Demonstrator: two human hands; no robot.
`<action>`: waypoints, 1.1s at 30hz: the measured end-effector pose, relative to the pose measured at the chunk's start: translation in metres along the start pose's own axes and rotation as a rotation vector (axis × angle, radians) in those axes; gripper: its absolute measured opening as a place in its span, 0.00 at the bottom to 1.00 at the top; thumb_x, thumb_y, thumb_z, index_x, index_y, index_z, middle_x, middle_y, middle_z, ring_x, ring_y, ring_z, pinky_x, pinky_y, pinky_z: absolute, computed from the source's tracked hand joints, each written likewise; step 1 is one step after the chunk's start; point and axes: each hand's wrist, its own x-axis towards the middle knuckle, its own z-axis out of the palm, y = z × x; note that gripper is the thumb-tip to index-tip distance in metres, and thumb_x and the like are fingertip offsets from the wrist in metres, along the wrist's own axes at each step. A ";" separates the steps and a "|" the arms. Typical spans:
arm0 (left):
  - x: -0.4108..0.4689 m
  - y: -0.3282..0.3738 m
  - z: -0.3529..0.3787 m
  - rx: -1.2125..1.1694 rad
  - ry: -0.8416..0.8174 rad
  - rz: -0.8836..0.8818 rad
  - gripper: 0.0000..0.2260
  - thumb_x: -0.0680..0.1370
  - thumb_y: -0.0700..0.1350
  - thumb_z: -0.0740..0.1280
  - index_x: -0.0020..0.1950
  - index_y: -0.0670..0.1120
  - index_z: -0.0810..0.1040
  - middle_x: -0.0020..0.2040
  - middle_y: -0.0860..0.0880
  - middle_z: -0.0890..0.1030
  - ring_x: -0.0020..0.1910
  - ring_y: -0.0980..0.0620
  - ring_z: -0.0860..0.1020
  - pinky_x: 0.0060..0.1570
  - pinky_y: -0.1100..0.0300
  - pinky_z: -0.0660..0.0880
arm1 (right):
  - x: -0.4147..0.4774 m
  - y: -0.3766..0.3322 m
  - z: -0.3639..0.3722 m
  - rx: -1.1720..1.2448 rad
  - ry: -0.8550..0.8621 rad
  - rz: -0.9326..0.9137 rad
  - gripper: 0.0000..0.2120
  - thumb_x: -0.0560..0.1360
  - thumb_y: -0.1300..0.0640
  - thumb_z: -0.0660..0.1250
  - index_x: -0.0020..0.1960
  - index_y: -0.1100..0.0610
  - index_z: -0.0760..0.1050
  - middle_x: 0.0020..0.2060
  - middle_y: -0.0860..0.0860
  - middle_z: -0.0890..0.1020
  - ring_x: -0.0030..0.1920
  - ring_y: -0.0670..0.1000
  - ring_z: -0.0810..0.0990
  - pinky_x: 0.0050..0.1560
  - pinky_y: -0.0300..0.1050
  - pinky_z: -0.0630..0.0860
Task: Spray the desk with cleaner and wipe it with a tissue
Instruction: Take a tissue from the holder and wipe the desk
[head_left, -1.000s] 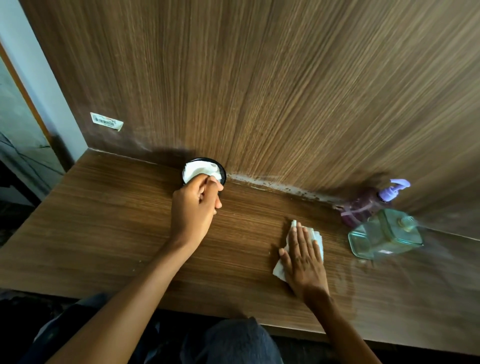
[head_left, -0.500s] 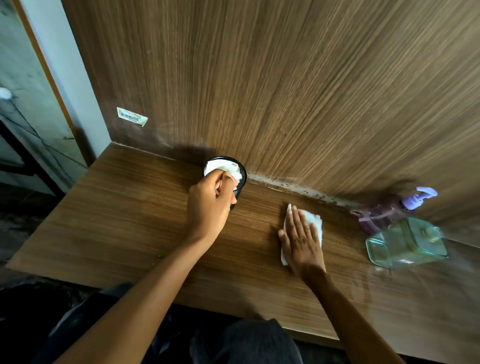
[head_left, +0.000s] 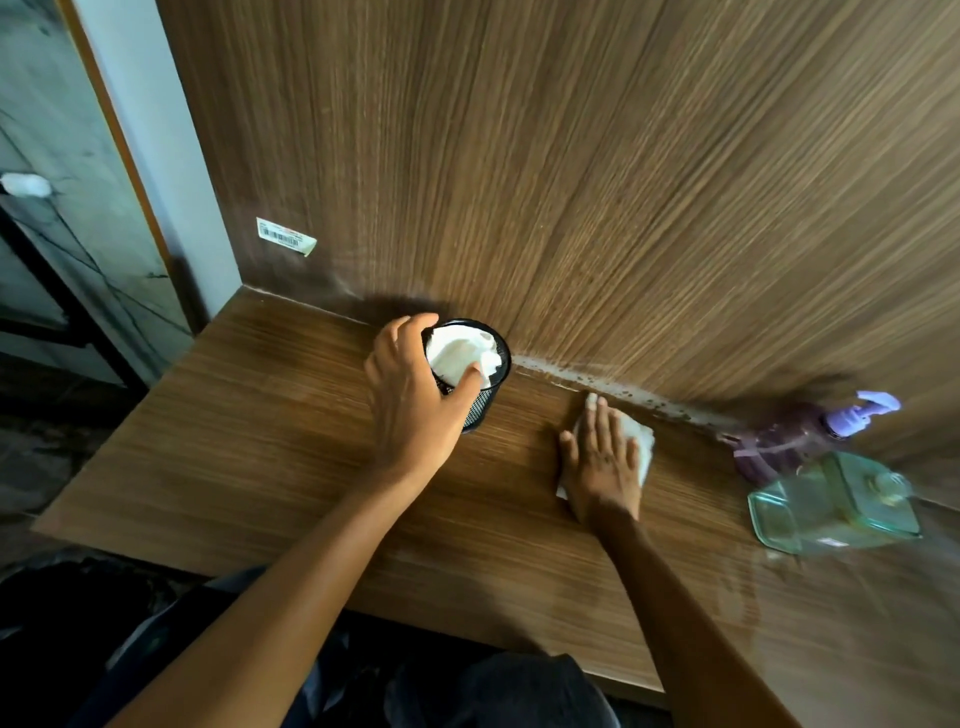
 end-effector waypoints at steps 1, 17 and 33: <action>-0.001 0.000 0.001 0.000 -0.042 -0.019 0.30 0.65 0.57 0.64 0.65 0.46 0.67 0.65 0.44 0.70 0.65 0.44 0.66 0.63 0.56 0.60 | -0.004 -0.009 0.002 -0.010 0.007 -0.080 0.33 0.75 0.40 0.34 0.76 0.54 0.38 0.77 0.49 0.43 0.76 0.48 0.41 0.75 0.50 0.42; 0.000 -0.010 0.000 0.110 -0.203 -0.065 0.09 0.66 0.44 0.75 0.42 0.47 0.79 0.51 0.45 0.79 0.53 0.43 0.76 0.47 0.49 0.75 | -0.113 0.009 0.016 -0.115 0.005 -0.422 0.28 0.80 0.43 0.39 0.76 0.54 0.51 0.76 0.46 0.53 0.76 0.50 0.54 0.71 0.51 0.52; -0.003 -0.004 -0.004 0.144 -0.210 -0.075 0.07 0.68 0.44 0.74 0.43 0.47 0.78 0.52 0.46 0.80 0.51 0.46 0.77 0.39 0.59 0.66 | -0.021 0.040 -0.001 -0.069 0.011 -0.090 0.35 0.70 0.38 0.28 0.72 0.54 0.34 0.77 0.50 0.45 0.72 0.43 0.37 0.75 0.47 0.41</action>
